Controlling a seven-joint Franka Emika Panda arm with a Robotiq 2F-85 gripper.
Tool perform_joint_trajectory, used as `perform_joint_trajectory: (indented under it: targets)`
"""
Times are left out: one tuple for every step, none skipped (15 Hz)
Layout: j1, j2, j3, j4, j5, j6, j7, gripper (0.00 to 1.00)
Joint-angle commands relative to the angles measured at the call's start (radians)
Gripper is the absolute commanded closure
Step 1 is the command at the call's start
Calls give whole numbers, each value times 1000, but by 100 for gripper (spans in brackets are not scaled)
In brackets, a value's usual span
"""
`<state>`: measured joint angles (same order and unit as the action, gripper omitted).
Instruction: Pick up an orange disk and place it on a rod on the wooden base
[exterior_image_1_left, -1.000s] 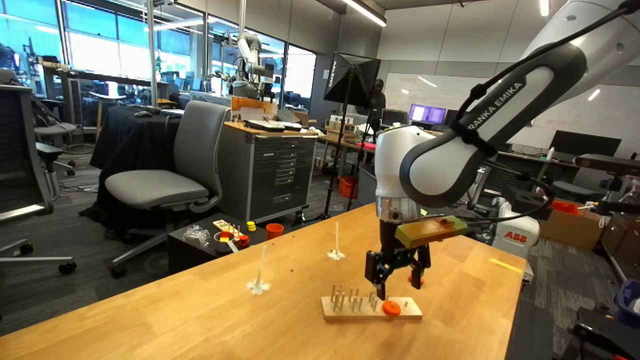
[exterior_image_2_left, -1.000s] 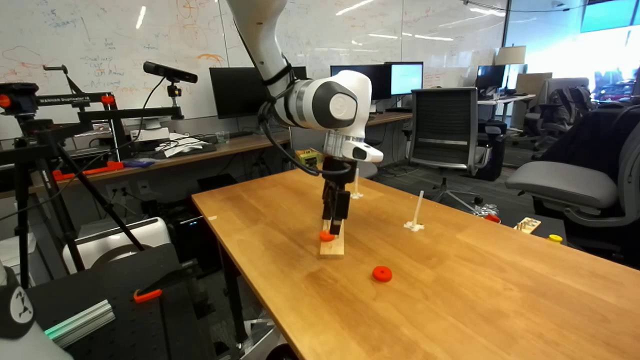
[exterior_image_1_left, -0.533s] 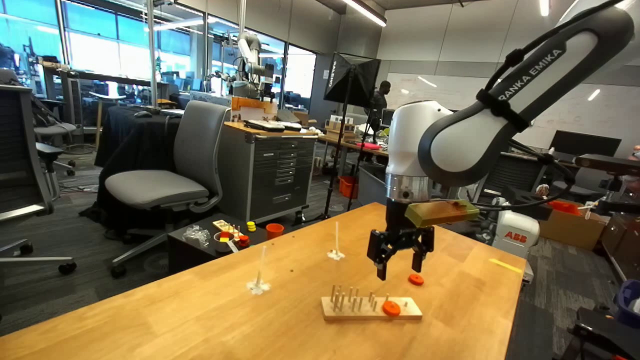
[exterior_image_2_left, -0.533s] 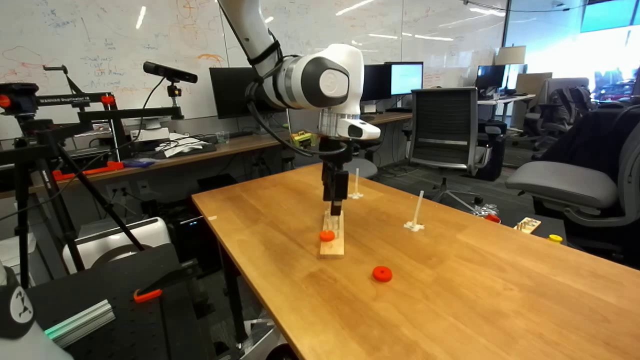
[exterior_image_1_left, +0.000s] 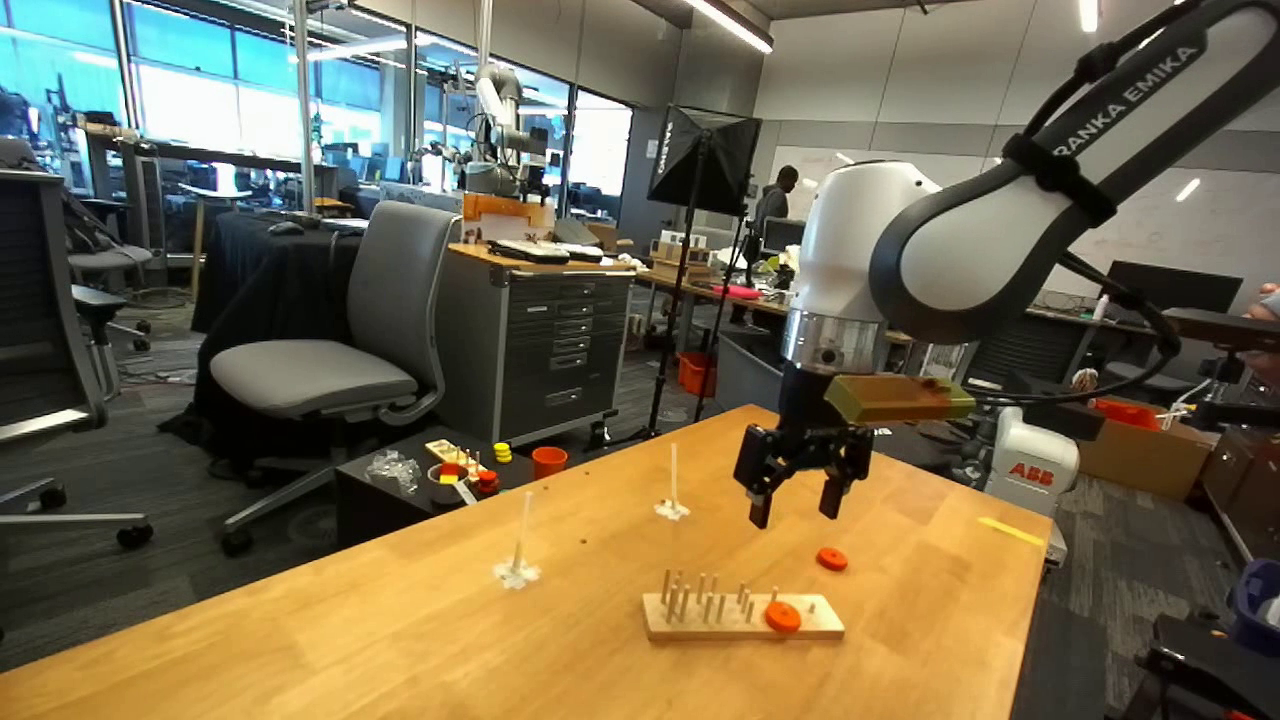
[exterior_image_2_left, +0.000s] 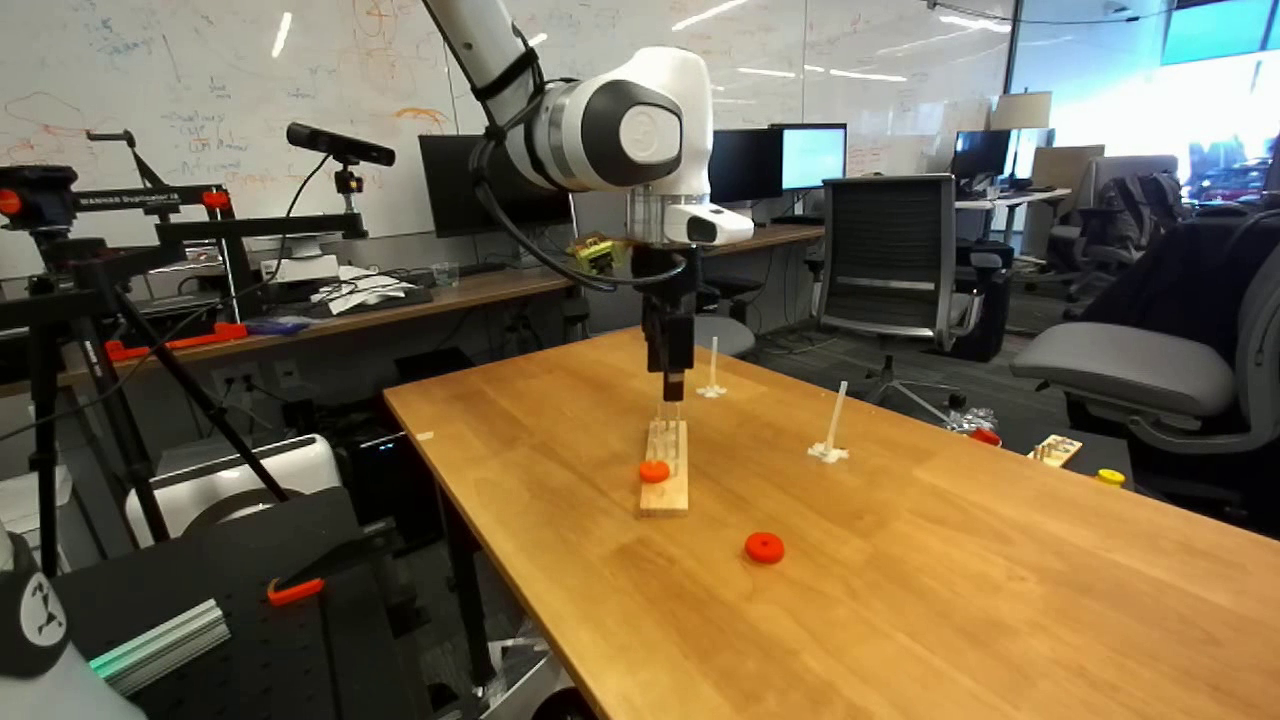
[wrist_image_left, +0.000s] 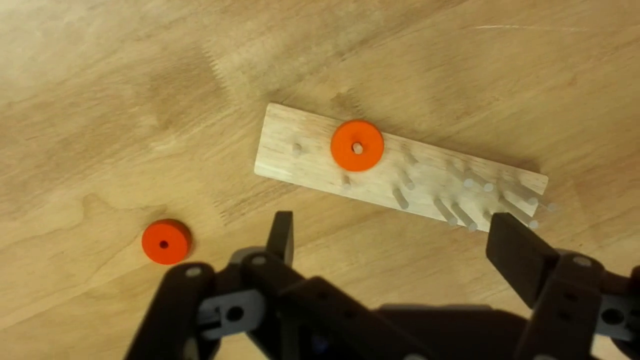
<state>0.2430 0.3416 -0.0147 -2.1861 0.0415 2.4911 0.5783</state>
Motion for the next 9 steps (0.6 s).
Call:
perform_joint_trajectory:
  targets:
    - [-11, -8, 13, -6, -6, 4, 4, 0]
    - [-11, -11, 14, -8, -6, 4, 4, 0]
    - [-11, -9, 13, -8, -6, 4, 4, 0]
    - [-11, -5, 13, -8, -5, 4, 3, 0]
    - [-11, -2, 13, -7, -5, 4, 3, 0]
    - [-11, -2, 12, -7, -5, 4, 3, 0]
    - [-11, -2, 12, -7, -5, 4, 3, 0]
    - [-11, -2, 12, -7, -5, 4, 3, 0]
    - [-11, -2, 12, -7, -5, 4, 3, 0]
